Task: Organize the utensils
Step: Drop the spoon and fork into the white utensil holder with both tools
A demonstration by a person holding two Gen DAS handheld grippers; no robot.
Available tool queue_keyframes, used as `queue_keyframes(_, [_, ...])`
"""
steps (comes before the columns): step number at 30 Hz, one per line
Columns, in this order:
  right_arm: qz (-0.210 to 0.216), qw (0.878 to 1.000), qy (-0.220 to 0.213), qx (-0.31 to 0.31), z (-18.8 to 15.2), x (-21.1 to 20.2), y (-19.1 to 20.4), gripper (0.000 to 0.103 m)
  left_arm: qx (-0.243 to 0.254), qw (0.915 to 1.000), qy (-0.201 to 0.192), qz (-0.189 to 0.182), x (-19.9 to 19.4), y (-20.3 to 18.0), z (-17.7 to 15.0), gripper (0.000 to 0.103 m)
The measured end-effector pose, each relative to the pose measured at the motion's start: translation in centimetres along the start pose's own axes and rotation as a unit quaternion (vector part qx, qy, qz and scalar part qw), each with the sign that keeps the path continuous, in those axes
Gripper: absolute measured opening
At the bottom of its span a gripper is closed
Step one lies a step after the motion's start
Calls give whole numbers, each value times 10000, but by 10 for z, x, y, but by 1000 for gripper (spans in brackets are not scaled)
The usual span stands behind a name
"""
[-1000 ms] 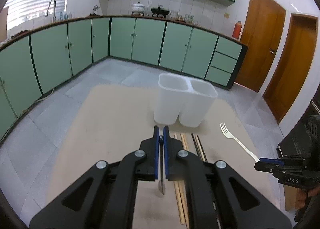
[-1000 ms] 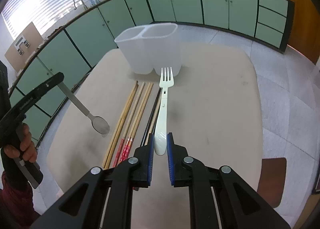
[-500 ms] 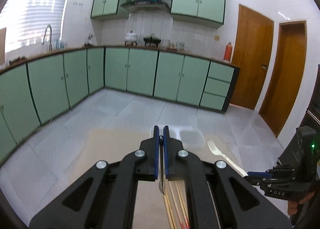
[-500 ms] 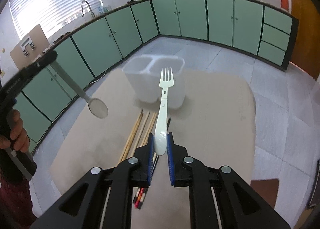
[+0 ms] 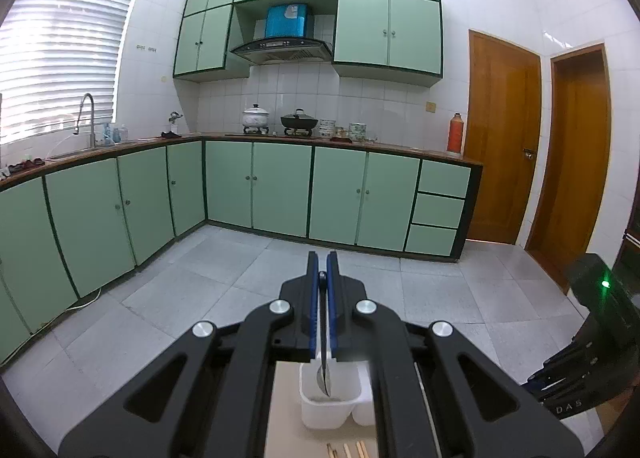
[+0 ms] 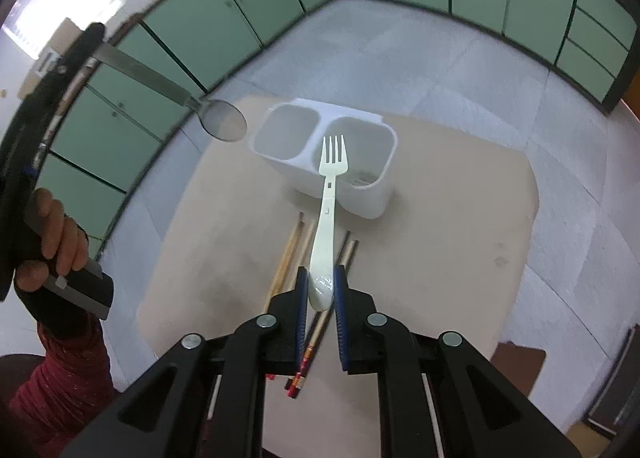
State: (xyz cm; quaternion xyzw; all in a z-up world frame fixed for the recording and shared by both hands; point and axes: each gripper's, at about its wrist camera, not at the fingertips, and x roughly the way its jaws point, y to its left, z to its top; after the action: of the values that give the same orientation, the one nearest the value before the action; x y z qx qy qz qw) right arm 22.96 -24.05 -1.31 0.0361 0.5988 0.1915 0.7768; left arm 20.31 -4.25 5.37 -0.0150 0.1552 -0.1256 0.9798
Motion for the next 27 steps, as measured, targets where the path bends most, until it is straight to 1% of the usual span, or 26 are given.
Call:
queue_keyframes(4, [-71, 9992, 389, 73, 19, 13, -5, 13, 23, 9997, 205, -103, 21, 0, -1, 3])
queue_keyframes(8, [-102, 9987, 482, 108, 34, 19, -4, 13, 117, 9989, 450, -95, 42, 0, -8, 3])
queue_keyframes(11, [-64, 9987, 472, 169, 44, 25, -8, 13, 117, 9981, 604, -72, 55, 3, -15, 3])
queue_keyframes(15, [-30, 9989, 407, 230, 48, 33, -8, 13, 109, 9968, 793, -54, 69, 8, -25, 3])
queue_keyframes(21, [-59, 9995, 179, 260, 53, 34, -7, 13, 141, 9940, 1085, -39, 88, 10, -44, 3])
queue_keyframes(27, [-73, 9997, 28, 252, 62, 36, -5, 13, 16, 9916, 1291, -33, 103, 19, -59, 3])
